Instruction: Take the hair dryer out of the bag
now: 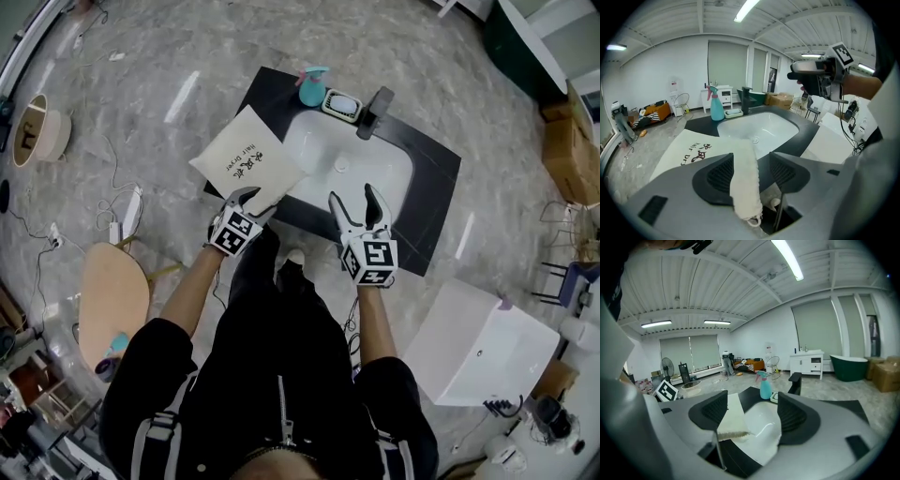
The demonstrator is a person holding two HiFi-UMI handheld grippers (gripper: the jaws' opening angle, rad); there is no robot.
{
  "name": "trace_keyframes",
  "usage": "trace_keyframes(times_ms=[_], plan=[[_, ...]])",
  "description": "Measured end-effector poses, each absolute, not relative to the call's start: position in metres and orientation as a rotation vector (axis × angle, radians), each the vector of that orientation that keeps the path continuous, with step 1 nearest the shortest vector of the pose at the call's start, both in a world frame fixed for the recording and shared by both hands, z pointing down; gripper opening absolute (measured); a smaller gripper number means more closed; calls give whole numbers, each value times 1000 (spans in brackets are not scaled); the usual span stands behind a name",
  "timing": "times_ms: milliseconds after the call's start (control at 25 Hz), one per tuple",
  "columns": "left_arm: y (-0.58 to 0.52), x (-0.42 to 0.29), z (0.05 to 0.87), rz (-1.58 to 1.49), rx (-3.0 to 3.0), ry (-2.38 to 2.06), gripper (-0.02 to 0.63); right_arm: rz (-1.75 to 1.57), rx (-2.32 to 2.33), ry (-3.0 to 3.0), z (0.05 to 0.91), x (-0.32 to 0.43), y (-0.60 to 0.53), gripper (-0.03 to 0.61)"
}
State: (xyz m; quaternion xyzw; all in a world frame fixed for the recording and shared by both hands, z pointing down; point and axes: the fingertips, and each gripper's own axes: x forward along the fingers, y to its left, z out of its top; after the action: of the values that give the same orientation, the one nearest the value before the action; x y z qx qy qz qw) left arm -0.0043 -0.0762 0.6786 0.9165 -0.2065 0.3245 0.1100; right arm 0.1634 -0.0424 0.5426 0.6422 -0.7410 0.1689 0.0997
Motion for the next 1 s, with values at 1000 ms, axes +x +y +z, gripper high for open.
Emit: trace_keyframes(times_ms=[1000], plan=[[-91,4,728,1321,2735,-694,64,551,2004,-2089,553,201,-16,334]])
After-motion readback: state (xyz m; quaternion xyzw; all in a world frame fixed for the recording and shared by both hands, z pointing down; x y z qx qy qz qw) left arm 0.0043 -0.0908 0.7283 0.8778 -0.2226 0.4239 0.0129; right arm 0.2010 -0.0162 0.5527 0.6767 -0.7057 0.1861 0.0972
